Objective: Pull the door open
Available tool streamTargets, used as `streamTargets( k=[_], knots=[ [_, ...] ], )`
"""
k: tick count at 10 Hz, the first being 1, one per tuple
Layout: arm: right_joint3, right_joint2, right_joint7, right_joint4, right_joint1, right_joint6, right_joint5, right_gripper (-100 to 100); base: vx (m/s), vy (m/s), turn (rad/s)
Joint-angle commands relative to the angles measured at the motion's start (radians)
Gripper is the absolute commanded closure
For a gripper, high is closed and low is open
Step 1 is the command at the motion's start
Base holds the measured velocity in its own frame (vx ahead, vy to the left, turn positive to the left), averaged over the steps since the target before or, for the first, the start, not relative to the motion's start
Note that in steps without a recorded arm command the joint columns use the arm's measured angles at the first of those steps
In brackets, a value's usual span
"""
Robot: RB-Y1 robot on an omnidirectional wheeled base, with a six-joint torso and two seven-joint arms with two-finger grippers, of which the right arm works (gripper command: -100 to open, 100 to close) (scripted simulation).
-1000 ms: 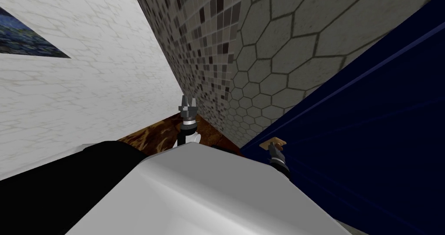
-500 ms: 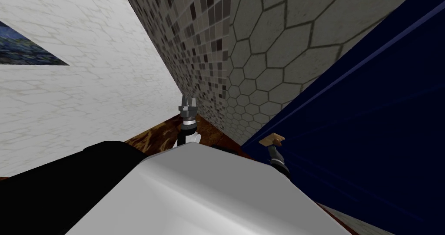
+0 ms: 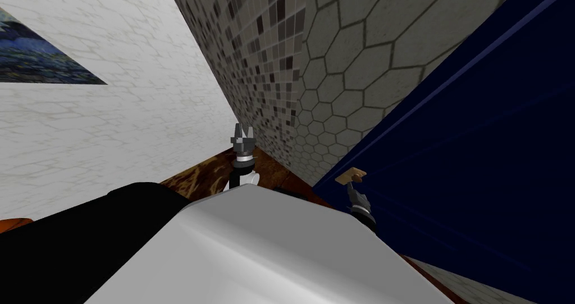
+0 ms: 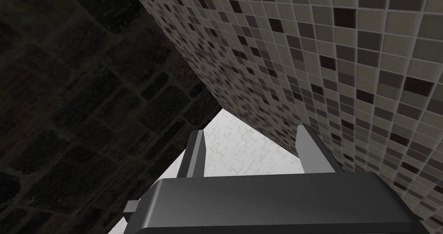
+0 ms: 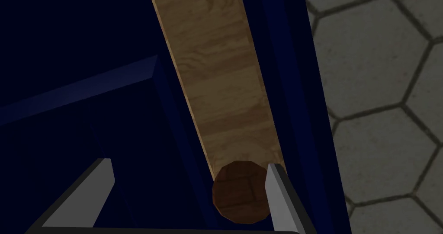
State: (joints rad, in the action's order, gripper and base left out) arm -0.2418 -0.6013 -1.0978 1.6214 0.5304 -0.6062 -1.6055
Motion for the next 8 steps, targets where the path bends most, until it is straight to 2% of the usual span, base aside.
streamTargets(
  k=[1,8],
  knots=[
    [-0.005,-0.009,0.012,-0.001,0.003,-0.026,-0.046,-100,-0.103,0.035,0.021],
    [-0.023,-0.037,0.066,-0.011,0.002,-0.123,-0.220,-100,-0.097,0.040,0.020]
  ],
)
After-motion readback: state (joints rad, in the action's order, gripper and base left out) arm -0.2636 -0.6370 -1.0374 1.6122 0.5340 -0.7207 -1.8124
